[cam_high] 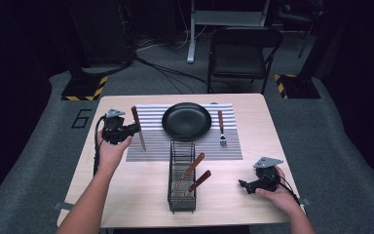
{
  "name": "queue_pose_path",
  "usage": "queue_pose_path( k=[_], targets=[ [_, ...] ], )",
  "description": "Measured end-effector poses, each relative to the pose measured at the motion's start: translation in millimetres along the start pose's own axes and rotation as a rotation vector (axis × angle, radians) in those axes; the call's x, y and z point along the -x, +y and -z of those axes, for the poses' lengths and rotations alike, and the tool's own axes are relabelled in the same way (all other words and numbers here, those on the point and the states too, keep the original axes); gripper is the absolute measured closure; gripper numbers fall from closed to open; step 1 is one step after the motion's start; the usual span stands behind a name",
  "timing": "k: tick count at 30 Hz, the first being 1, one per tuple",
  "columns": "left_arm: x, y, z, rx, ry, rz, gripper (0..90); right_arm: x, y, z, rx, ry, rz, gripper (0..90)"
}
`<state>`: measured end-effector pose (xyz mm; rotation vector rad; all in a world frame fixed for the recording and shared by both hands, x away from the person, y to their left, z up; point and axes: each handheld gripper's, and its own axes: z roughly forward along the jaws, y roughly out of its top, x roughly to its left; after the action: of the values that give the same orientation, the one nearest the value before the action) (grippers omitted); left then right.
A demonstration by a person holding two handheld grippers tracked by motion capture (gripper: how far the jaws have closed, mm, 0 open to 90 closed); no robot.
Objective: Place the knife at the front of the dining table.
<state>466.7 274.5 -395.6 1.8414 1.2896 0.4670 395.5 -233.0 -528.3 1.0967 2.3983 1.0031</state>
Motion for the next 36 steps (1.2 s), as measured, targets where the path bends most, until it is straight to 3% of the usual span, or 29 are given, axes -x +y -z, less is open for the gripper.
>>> queue_pose_path(
  k=[15,23,32,36],
  targets=[
    [-3.5,-1.6,-18.7,-0.05,0.012,0.008,80.9,0.0,0.0,0.0,0.0,0.0,0.0,0.1],
    [-7.1,-0.1,-29.5,-0.035,0.012,0.024,80.9,0.0,0.0,0.0,0.0,0.0,0.0,0.1],
    [-19.2,0.0,-48.7,0.009,0.004,0.129,80.9,0.0,0.0,0.0,0.001,0.0,-0.001,0.1],
    [-22.1,1.1,-56.3,0.012,-0.001,0.151,80.9,0.1,0.0,0.0,0.001,0.001,-0.001,0.1]
  ],
)
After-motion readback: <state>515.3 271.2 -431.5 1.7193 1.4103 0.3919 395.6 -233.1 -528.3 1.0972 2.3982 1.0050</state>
